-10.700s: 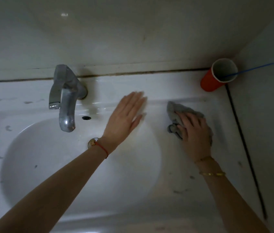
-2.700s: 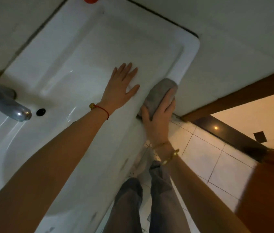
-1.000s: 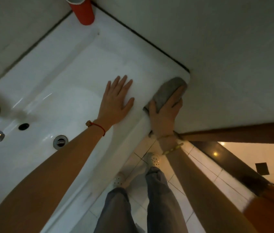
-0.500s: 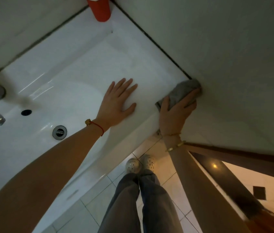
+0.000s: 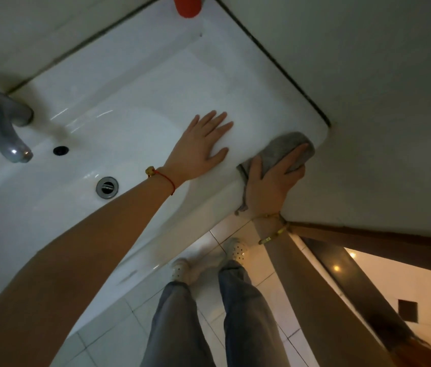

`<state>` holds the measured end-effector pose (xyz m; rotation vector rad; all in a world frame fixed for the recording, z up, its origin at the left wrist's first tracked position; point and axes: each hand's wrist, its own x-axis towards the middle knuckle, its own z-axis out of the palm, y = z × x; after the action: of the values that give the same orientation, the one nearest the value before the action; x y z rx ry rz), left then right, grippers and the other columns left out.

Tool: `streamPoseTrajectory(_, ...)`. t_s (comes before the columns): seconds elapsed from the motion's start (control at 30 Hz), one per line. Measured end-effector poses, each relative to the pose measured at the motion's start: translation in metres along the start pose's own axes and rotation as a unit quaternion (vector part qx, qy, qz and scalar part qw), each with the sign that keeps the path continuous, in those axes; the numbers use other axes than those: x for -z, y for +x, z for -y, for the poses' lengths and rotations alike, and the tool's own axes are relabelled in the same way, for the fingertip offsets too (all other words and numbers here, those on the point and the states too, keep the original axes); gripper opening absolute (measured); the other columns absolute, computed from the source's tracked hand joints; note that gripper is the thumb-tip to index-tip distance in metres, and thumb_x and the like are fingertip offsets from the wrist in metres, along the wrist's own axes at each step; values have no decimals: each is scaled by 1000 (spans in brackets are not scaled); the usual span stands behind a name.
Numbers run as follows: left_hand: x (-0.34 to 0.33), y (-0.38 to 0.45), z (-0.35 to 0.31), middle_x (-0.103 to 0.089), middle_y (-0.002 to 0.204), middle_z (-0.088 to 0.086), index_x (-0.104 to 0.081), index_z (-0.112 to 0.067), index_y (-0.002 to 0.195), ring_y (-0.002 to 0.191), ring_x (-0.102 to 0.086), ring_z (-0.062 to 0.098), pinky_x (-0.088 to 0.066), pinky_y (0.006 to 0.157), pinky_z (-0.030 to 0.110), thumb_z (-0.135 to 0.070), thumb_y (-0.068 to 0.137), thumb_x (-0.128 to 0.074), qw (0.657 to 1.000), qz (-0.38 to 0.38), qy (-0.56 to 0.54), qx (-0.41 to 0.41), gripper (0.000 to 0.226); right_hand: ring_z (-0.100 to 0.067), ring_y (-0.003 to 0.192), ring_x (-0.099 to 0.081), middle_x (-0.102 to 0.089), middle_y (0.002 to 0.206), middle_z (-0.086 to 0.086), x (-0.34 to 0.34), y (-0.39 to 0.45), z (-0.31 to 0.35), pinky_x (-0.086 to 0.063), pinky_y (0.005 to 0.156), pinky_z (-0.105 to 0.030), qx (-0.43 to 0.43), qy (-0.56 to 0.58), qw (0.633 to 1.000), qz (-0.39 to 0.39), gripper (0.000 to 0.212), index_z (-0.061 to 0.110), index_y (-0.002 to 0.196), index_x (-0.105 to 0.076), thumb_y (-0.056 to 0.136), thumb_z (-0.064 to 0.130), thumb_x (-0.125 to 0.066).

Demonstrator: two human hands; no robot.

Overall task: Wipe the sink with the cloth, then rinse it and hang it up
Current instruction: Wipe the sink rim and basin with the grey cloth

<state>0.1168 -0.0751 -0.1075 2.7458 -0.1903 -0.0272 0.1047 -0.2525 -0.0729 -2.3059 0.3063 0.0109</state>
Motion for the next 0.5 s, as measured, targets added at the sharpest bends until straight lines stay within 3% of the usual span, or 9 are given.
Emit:
streamPoseTrajectory(0.1, 8, -30, 10, -31, 161, 10, -38, -15, 152, 151, -24, 30, -16, 125, 46, -41, 102, -39, 999, 24, 2, -36, 57, -42, 134, -30, -22, 149, -30, -4, -2, -1, -20, 115, -39, 1, 15, 1000, -23, 85, 3, 152, -7, 93, 46, -50)
streamPoseTrajectory(0.2, 13, -71, 24, -31, 162, 10, -39, -16, 152, 151, -24, 27, -18, 125, 46, -40, 103, -42, 997, 25, -9, -66, 55, -41, 136, -27, -19, 151, -30, -12, -36, 6, -19, 115, -38, 2, 10, 1000, -7, 85, 4, 151, -6, 93, 42, -54)
streamPoseTrajectory(0.5, 58, -208, 62, -37, 159, 8, -45, -15, 148, 149, -28, 25, -16, 125, 44, -44, 101, -40, 996, 32, -60, -52, 56, -35, 135, -24, -15, 151, -28, -58, -231, 19, -17, 113, -30, 42, 41, 997, 59, 96, 7, 152, -2, 88, 47, -60)
